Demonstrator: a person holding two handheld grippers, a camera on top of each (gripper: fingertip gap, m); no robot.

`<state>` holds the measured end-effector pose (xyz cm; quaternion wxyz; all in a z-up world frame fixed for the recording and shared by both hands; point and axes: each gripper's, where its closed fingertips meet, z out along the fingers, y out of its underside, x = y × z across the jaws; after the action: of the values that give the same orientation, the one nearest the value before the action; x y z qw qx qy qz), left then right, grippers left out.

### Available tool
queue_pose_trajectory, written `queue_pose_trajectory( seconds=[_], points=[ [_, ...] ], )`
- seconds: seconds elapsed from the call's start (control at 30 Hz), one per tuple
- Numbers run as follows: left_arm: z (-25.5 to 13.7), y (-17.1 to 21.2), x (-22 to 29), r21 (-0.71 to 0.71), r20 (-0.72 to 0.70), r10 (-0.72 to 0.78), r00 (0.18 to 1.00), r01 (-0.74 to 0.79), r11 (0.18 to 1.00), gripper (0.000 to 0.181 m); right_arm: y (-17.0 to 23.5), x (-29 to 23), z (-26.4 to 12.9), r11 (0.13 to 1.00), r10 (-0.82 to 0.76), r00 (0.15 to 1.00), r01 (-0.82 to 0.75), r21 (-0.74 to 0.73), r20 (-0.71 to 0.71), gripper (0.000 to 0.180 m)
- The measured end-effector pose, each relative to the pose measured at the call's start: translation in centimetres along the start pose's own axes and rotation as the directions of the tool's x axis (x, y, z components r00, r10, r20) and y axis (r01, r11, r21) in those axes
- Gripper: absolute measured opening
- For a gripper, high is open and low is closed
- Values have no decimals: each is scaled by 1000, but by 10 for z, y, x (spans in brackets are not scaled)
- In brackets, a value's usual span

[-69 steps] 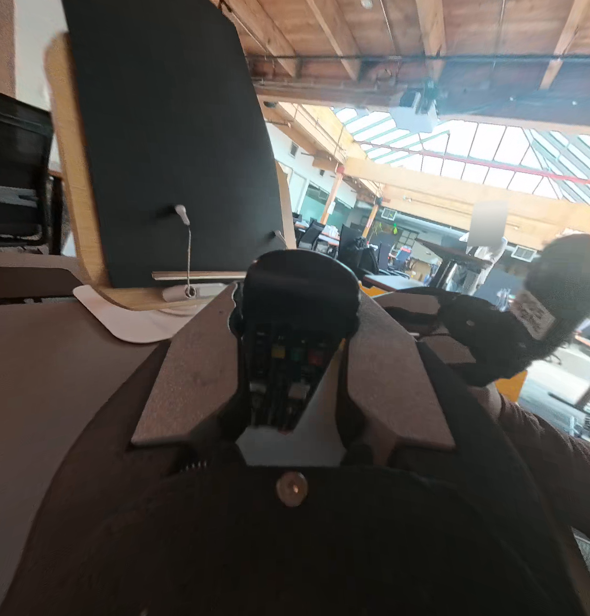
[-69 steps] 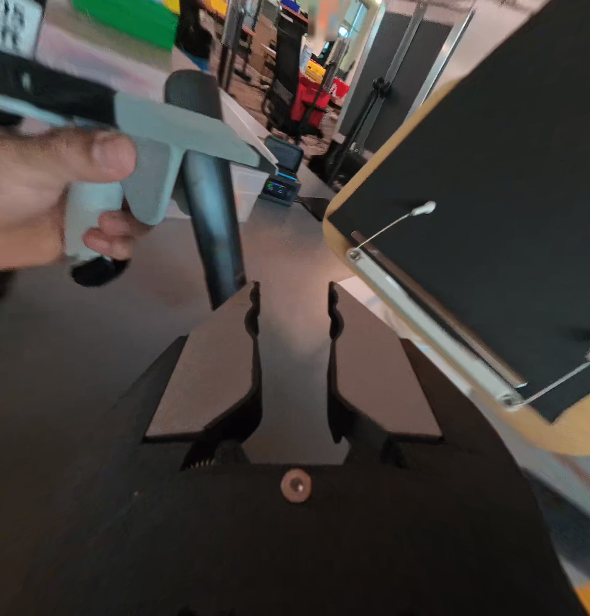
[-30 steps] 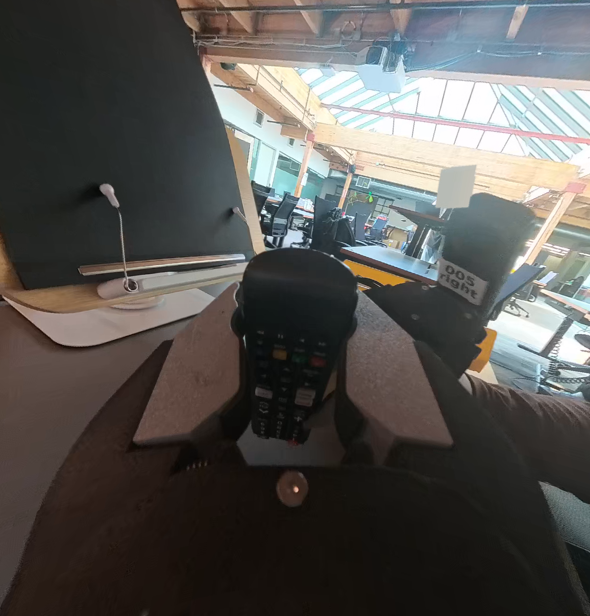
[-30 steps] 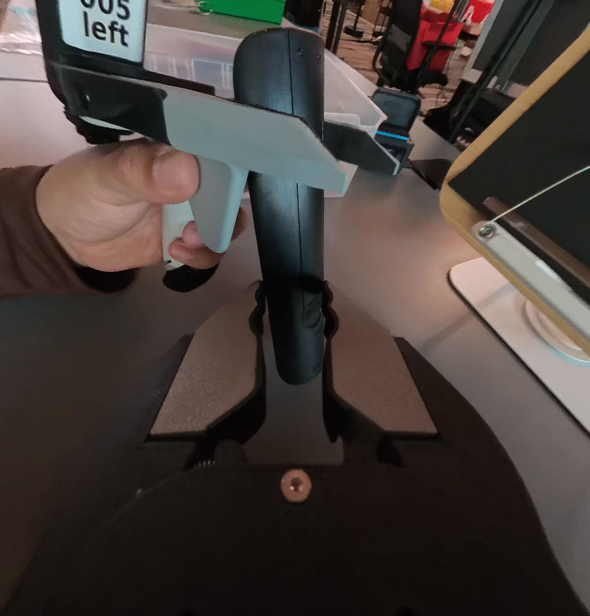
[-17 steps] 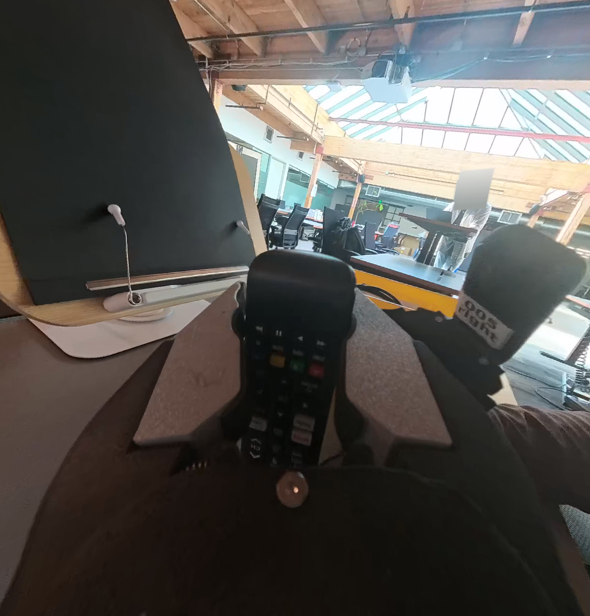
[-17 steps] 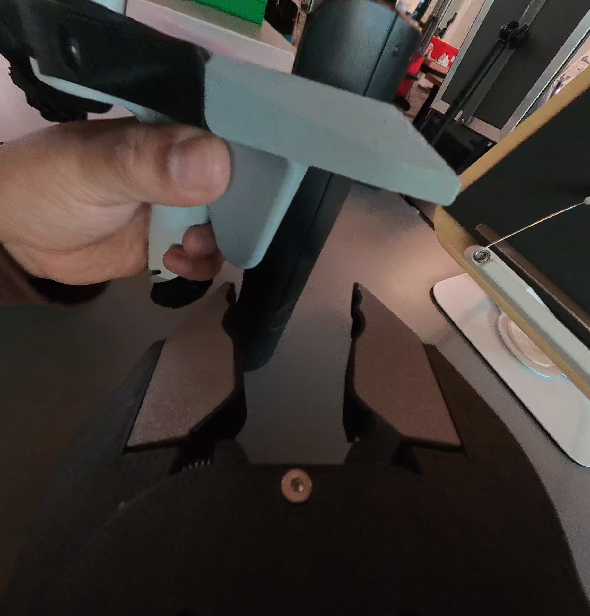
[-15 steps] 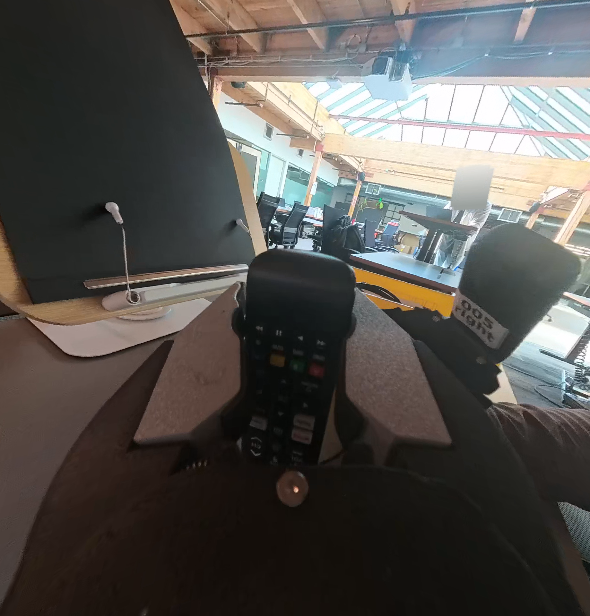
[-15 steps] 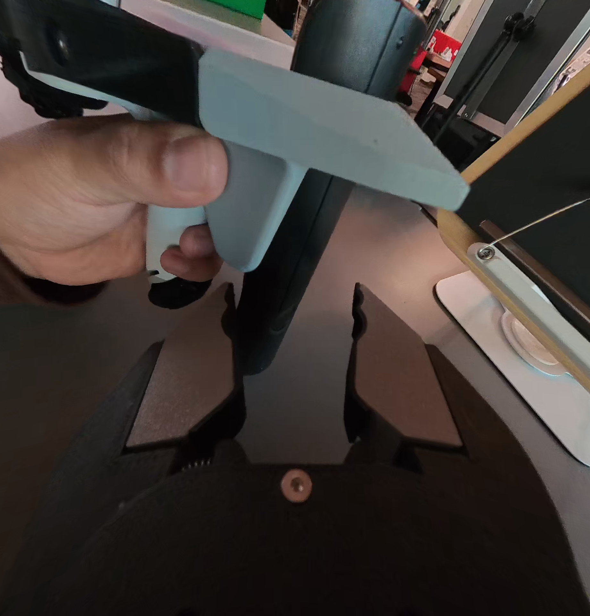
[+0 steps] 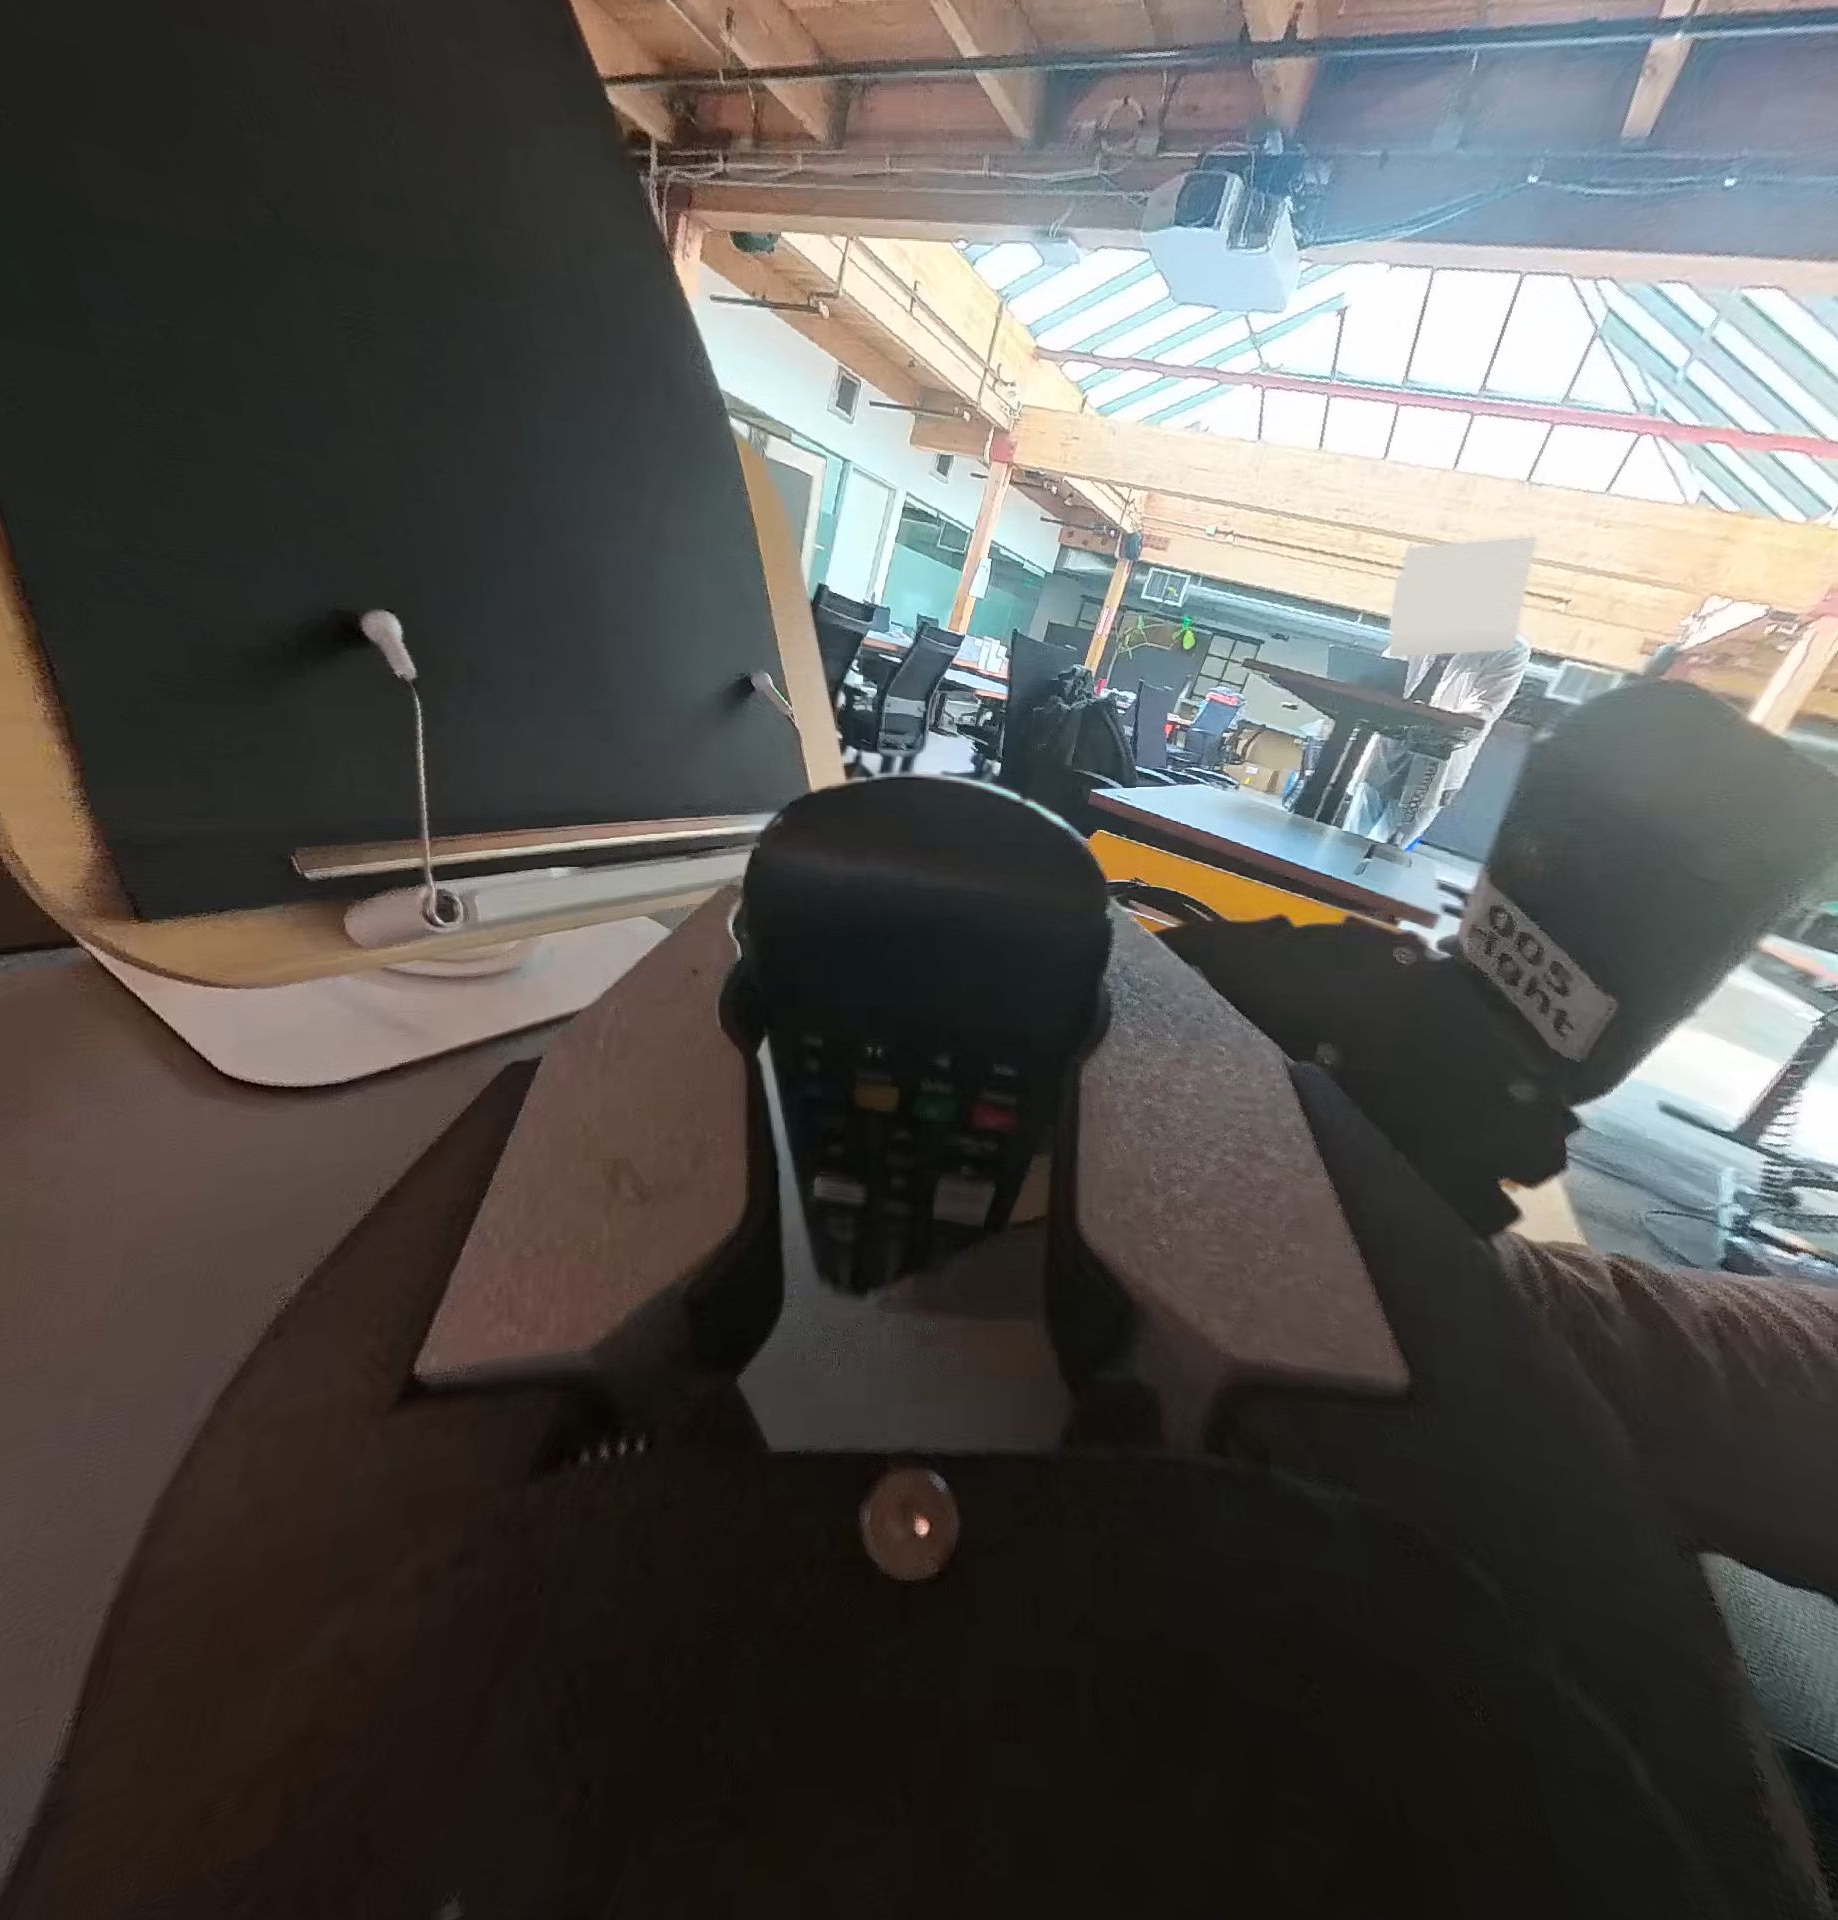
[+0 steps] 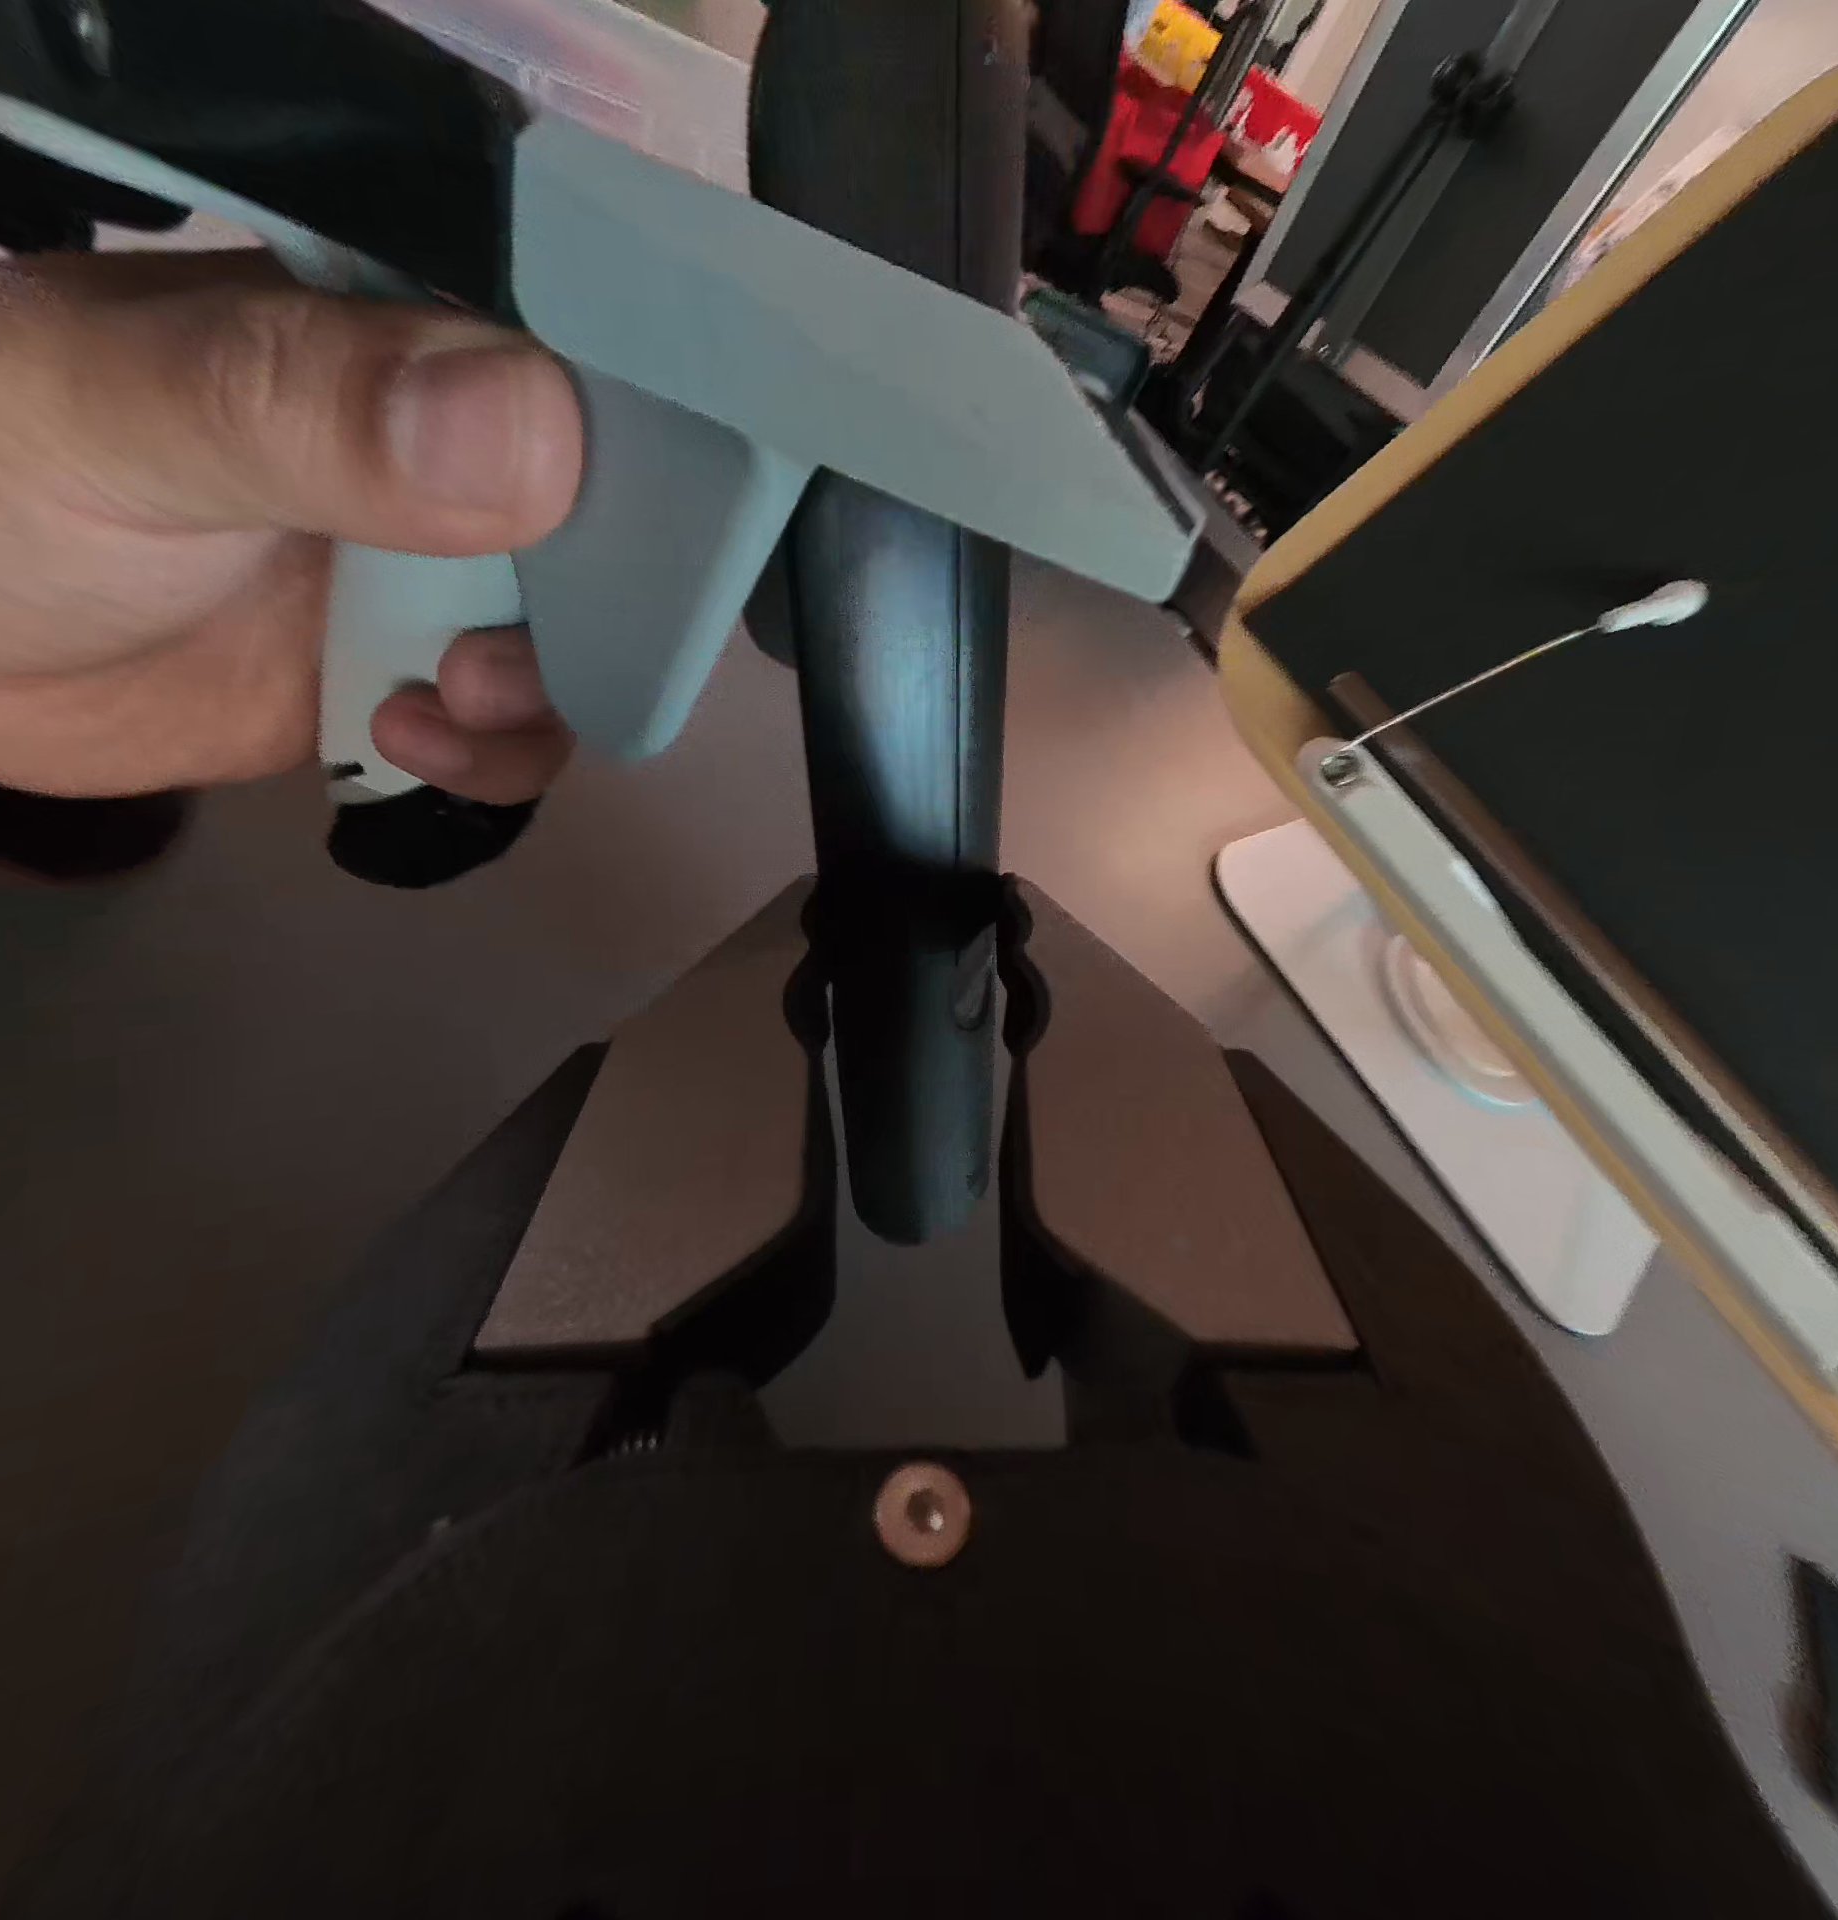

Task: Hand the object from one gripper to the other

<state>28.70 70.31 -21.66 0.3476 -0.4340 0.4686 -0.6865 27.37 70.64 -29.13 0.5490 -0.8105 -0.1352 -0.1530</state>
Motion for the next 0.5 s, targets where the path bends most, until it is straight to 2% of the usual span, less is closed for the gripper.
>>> queue_pose_trajectory(
  seconds=[0.13,0.27,0.33,0.4,0.43,0.5],
  points=[
    [-1,6,-3,-51,-40,-58,998,56,997,56,0,15,-11,996,-93,992,92,-15,-89,22],
    [-6,12,-16,-114,17,33,999,-31,993,63,16,31,-13,997,-34,996,28,-74,-83,21],
    [-8,18,-22,-177,61,133,989,-120,977,71,30,42,-14,992,8,997,-18,-122,-77,21],
    [-10,26,-27,-266,102,305,947,-270,925,76,45,52,-17,983,16,996,-31,-181,-85,21],
    [-11,31,-31,-320,118,419,900,-365,874,76,52,54,-17,975,12,997,-29,-219,-79,21],
    [-12,43,-38,-430,121,641,758,-542,722,72,63,56,-19,958,-10,997,-13,-287,-75,21]
  ],
)
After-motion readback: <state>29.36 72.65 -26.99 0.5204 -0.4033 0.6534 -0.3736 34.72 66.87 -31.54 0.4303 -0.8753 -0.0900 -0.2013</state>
